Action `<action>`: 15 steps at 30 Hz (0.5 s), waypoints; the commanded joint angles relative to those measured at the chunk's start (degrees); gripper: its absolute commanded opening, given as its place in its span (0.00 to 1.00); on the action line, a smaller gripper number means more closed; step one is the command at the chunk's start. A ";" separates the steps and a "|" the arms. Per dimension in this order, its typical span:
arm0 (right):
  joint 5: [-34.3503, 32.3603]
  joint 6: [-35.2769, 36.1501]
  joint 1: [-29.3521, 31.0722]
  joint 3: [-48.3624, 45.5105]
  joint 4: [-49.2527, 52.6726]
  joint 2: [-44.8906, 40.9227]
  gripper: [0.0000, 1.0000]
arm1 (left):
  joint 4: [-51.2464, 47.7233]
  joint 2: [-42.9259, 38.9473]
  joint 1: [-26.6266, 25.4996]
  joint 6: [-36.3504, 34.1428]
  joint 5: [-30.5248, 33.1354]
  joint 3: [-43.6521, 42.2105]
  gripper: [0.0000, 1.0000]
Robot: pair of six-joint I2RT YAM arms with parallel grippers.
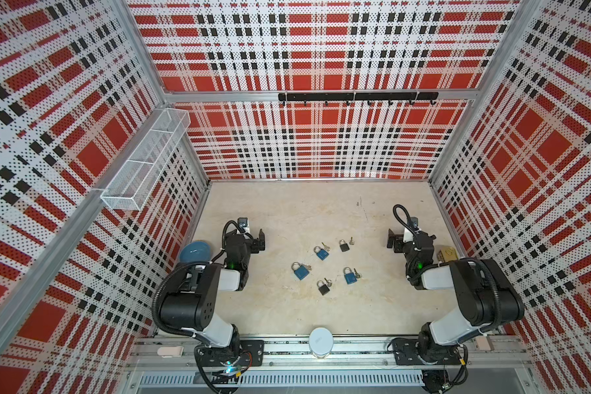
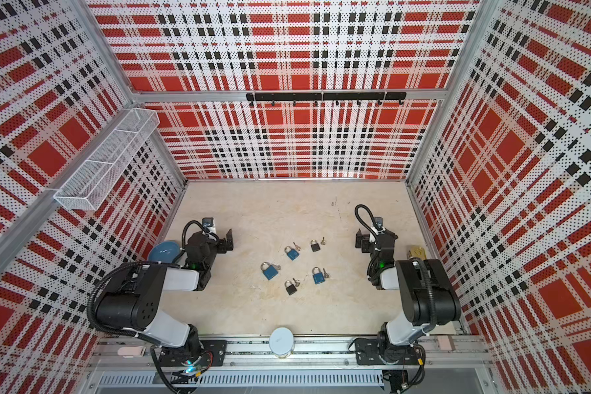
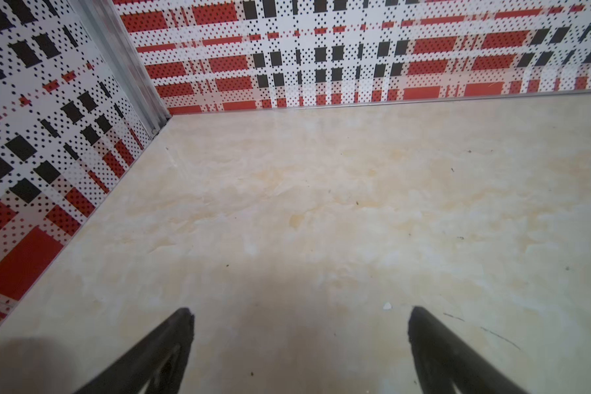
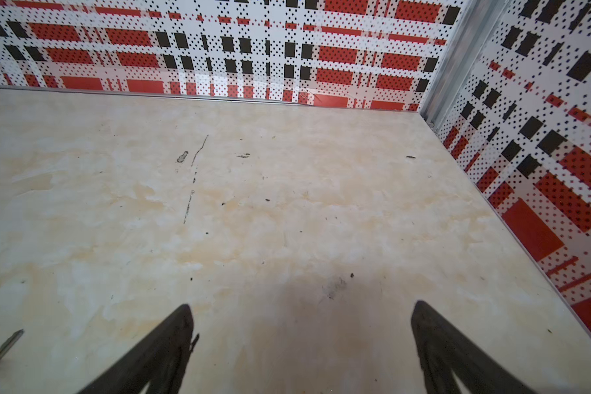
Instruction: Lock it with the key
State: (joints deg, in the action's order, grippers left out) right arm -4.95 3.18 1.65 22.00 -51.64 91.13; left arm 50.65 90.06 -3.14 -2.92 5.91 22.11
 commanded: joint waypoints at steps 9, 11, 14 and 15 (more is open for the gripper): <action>2.49 -0.37 -0.52 1.11 -1.09 -0.09 1.00 | 2.74 -0.02 0.41 0.36 -2.57 0.87 0.99; 2.48 -0.37 -0.51 1.00 -1.11 -0.08 1.00 | 2.61 0.07 0.36 0.37 -2.60 0.95 1.00; 2.44 -0.37 -0.53 0.95 -1.11 -0.08 1.00 | 2.60 -0.07 0.14 0.26 -2.14 0.87 0.99; 2.49 -0.37 -0.47 0.96 -1.17 -0.08 1.00 | 2.61 -0.07 -0.07 0.04 -1.60 0.92 0.99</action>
State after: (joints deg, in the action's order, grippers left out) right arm -2.98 2.98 1.26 22.11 -50.68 91.13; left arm 51.44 90.06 -2.76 -2.85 3.49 22.13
